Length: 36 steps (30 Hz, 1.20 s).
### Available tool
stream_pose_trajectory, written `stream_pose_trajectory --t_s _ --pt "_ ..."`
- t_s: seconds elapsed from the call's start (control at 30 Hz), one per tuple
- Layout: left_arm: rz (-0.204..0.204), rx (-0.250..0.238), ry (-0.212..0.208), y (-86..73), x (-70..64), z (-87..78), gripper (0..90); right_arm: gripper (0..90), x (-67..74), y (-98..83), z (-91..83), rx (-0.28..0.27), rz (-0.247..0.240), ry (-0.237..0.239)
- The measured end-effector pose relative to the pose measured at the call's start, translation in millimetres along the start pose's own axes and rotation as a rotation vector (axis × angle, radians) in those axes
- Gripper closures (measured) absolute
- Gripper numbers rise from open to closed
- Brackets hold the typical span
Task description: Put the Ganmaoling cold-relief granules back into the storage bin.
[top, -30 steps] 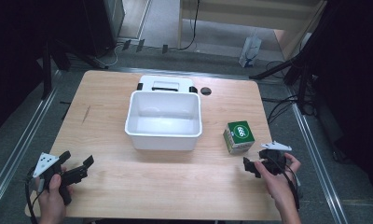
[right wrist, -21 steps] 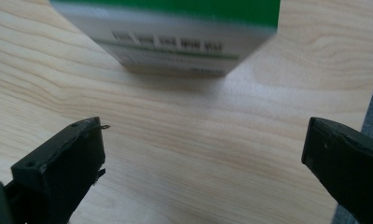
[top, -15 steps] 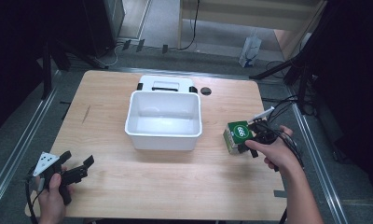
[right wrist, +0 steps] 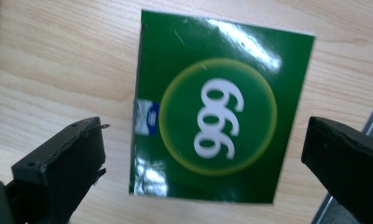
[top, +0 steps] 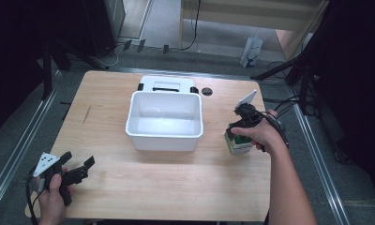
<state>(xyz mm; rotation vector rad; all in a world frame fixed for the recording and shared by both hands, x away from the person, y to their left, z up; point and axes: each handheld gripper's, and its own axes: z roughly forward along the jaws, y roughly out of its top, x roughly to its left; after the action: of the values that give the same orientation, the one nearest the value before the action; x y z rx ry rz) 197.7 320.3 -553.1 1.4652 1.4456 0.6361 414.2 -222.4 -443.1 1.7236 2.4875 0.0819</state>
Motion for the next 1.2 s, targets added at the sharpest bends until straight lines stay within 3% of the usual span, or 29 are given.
stream_pose_trajectory --t_s 0.33,0.5,0.53,0.6,0.77,0.9,0.97,1.0,1.1,1.2 --pt "0.0 0.002 0.0 0.0 -0.5 0.3 5.7 0.4 1.5 14.4 24.8 0.026 0.046 -0.037" --pt "0.001 0.004 -0.003 0.1 -0.4 0.5 5.7 6.1 -0.1 14.5 39.0 0.049 0.067 -0.044" --pt "0.001 0.003 -0.003 0.1 -0.4 0.5 5.7 11.5 -1.7 14.1 41.0 0.04 0.065 -0.03" --pt "0.002 0.004 -0.003 0.1 -0.2 0.4 5.7 12.3 -1.8 14.1 40.7 0.036 0.061 -0.024" --pt "0.004 0.006 -0.004 0.2 -0.2 0.7 5.7 15.8 -3.9 15.4 34.3 0.018 0.006 -0.004" --pt "0.004 0.006 -0.004 0.3 -0.2 0.7 5.8 16.1 -4.7 17.0 27.2 -0.013 -0.011 0.015" --pt "0.003 0.006 -0.004 0.2 -0.2 0.7 5.8 16.1 -2.6 19.3 18.5 -0.039 -0.085 0.025" --pt "0.003 0.007 -0.004 0.2 -0.2 0.7 5.8 16.1 -2.6 19.3 18.5 -0.039 -0.085 0.025" --pt "0.003 0.006 -0.004 0.2 -0.3 0.6 5.7 16.1 2.6 22.9 8.1 -0.075 -0.193 0.02" --pt "0.001 0.006 -0.003 0.2 -0.4 0.6 5.8 16.1 8.4 27.4 -4.6 -0.11 -0.263 0.018"
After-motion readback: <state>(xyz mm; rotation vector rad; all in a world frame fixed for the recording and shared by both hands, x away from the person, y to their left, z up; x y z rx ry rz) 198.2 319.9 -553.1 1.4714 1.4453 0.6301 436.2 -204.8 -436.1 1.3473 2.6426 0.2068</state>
